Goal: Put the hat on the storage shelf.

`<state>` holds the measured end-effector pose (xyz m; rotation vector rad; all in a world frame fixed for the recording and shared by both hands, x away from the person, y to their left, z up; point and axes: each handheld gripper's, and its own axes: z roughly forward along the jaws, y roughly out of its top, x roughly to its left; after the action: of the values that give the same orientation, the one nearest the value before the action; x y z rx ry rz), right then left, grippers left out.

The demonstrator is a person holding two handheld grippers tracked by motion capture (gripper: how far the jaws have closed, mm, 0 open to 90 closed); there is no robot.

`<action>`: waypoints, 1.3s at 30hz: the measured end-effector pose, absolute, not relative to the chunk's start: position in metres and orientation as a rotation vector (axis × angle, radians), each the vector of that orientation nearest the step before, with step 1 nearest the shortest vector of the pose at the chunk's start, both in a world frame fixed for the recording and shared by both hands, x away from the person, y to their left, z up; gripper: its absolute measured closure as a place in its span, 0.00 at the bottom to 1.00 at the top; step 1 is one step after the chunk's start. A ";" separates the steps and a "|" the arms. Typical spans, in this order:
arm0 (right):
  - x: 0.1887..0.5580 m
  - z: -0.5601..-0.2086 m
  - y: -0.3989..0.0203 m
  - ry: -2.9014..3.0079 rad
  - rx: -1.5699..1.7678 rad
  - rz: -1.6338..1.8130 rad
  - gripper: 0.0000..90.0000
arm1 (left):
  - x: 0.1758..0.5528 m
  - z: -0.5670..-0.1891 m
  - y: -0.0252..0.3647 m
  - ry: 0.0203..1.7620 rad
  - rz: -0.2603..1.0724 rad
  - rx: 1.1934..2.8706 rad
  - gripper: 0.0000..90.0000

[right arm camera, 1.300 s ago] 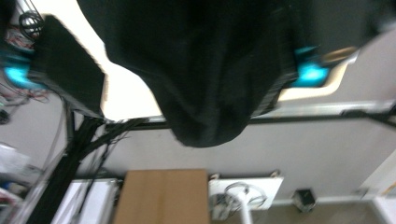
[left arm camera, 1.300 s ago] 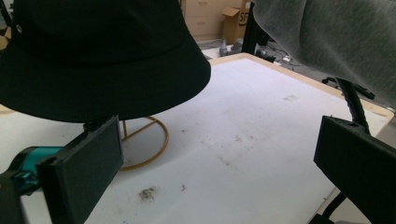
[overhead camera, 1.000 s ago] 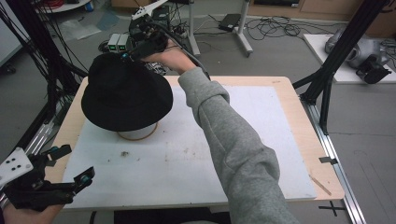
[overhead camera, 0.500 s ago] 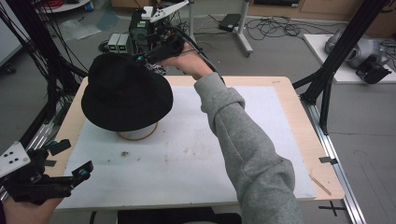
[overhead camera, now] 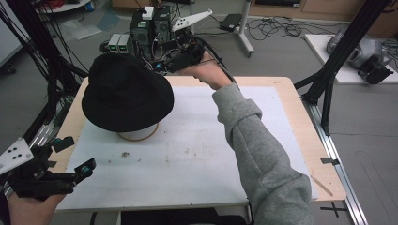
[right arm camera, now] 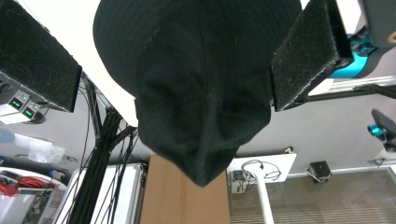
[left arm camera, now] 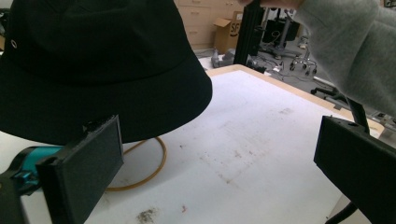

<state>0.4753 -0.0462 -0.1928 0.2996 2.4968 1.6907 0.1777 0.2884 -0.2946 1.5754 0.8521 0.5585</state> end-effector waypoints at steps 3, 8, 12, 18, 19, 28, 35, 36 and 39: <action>0.470 -0.197 -0.052 2.498 0.298 1.681 0.02 | 0.179 -0.295 0.289 0.852 0.557 1.573 0.02; 0.463 -0.201 -0.064 2.470 0.316 1.683 0.02 | 0.181 -0.295 0.287 0.847 0.550 1.579 0.02; 0.459 -0.203 -0.079 2.447 0.363 1.667 0.02 | 0.183 -0.295 0.286 0.848 0.548 1.576 0.02; 0.454 -0.207 -0.100 2.426 0.422 1.674 0.02 | 0.185 -0.294 0.287 0.849 0.551 1.573 0.02; 0.453 -0.208 -0.102 2.429 0.434 1.661 0.02 | 0.185 -0.294 0.288 0.850 0.554 1.572 0.02; 0.441 -0.223 -0.132 2.342 0.511 1.683 0.02 | 0.190 -0.295 0.290 0.854 0.552 1.570 0.02; 0.431 -0.236 -0.158 2.302 0.606 1.646 0.02 | 0.194 -0.297 0.288 0.859 0.541 1.566 0.02; 0.429 -0.239 -0.163 2.294 0.613 1.639 0.02 | 0.195 -0.297 0.288 0.858 0.541 1.571 0.02; 0.422 -0.245 -0.175 2.279 0.640 1.640 0.02 | 0.196 -0.298 0.287 0.857 0.538 1.574 0.02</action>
<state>0.4223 -0.1753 -0.2447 0.6403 2.2787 1.6395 0.1962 0.2871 -0.2976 1.5742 0.8572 0.5379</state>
